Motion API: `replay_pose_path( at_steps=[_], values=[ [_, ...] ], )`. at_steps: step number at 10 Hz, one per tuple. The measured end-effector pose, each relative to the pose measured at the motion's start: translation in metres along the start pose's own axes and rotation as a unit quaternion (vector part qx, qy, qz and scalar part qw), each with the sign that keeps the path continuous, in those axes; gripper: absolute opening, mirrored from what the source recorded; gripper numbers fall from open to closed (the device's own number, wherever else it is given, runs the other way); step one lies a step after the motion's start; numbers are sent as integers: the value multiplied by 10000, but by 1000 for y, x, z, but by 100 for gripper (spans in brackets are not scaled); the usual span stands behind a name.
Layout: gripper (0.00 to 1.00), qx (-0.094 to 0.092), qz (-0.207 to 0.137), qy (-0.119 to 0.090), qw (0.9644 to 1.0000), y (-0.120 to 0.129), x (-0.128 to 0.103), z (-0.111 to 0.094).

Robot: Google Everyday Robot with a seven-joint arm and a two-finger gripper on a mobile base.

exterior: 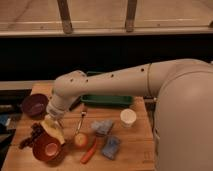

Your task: Place banana in red bowl

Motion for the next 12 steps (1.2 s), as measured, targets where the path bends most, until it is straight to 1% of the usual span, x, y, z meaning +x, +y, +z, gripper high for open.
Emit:
replay_pose_path(
  at_steps=[3,4,5,7,8,9,10,12],
  values=[
    [0,-1,6,10,10000,0,0,0],
    [0,-54,14,-2,10000,-2,1,2],
    [0,-185,5,-2,9998,-5,1,9],
    [0,-627,-100,-16,9980,-2,-4,45],
    [0,-836,-173,-23,9963,6,-8,62],
    [0,-1026,-255,-26,9944,17,-15,75],
    [0,-1158,-311,-30,9928,25,-19,83],
    [2,-1337,-417,-14,9901,37,-25,92]
  ],
)
